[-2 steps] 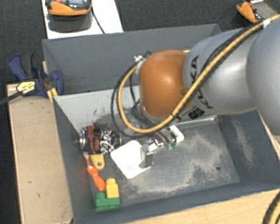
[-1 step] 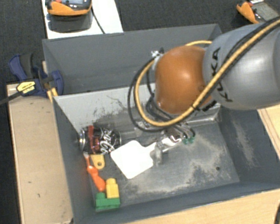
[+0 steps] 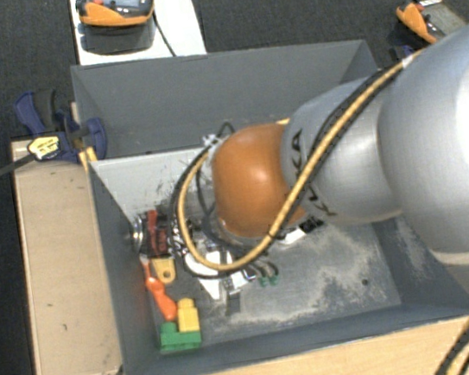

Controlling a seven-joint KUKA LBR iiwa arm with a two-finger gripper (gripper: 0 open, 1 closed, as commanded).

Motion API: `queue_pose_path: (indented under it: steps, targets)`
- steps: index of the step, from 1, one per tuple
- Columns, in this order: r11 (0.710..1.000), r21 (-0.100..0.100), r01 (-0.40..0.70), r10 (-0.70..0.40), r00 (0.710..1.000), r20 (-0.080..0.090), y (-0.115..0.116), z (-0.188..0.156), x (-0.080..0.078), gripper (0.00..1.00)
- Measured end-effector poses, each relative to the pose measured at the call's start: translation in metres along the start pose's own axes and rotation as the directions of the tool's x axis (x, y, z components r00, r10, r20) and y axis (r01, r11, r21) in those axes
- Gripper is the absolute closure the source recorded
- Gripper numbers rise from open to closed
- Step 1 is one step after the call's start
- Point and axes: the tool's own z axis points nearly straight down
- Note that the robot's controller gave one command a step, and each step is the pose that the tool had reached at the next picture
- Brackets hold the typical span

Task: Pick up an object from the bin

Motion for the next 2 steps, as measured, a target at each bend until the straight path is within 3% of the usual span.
queue_pose_path:
  steps: [1, 2]
  targets:
    - [0.988, 0.010, 0.154, -0.154, 0.988, 0.024, -0.040, 0.028, -0.030, 0.00]
    - [0.822, 0.009, 0.570, -0.570, 0.822, 0.019, 0.008, 0.025, -0.017, 1.00]
